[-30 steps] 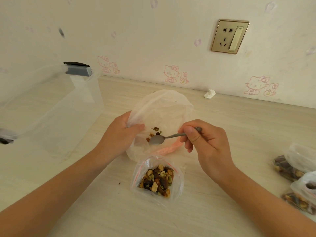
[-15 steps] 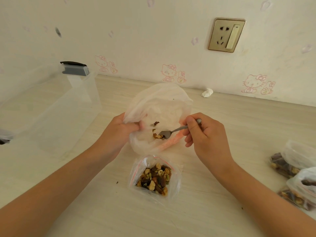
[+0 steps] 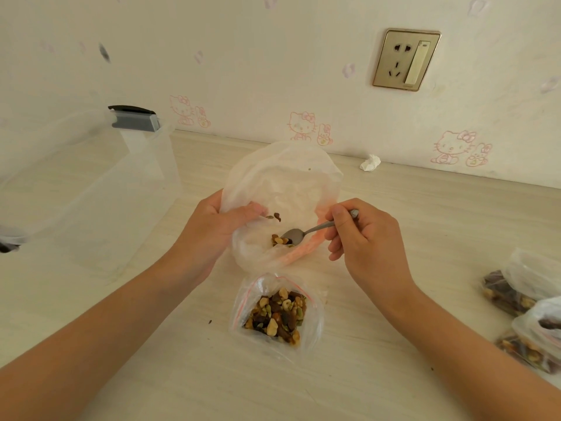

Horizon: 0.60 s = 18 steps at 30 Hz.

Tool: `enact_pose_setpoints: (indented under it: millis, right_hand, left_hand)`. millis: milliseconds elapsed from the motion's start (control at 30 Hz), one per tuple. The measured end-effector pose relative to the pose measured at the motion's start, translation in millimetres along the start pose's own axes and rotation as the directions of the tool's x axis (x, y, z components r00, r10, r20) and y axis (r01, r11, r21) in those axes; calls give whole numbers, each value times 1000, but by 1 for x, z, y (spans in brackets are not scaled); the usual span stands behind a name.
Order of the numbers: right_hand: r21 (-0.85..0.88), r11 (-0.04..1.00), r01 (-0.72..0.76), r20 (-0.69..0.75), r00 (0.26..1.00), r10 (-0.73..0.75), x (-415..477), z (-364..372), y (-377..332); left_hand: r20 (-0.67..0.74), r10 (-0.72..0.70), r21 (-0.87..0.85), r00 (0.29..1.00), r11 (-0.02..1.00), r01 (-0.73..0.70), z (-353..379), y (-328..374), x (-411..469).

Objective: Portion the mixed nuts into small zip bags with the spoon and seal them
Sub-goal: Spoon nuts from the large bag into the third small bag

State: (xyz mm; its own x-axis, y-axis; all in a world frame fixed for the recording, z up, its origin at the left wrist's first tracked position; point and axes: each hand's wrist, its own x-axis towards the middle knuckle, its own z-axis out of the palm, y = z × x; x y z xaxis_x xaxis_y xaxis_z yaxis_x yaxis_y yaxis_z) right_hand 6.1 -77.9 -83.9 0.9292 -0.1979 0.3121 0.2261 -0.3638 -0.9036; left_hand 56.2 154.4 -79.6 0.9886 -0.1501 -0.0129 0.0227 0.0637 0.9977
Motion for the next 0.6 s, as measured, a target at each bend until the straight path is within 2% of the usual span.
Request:
enact_pose_setpoints:
  millis: [100, 200, 267, 367, 600]
  right_hand:
    - [42, 998, -36, 1, 999, 36, 1, 0, 2]
    - [126, 986, -112, 12, 994, 111, 3, 0, 5]
    - [159, 976, -146, 17, 989, 145, 4, 0, 7]
    - [167, 974, -152, 24, 988, 150, 4, 1, 8]
    - [214, 959, -185, 44, 983, 180, 3, 2, 9]
  left_hand:
    - [-30, 28, 25, 999, 999, -27, 0, -1, -3]
    - [-13, 58, 323, 998, 945, -51, -2, -3, -2]
    - [14, -52, 472, 999, 881, 40, -5, -2, 0]
    - [52, -205, 409, 977, 897, 166, -8, 1, 2]
    - [122, -287, 135, 950, 953, 271, 4, -3, -4]
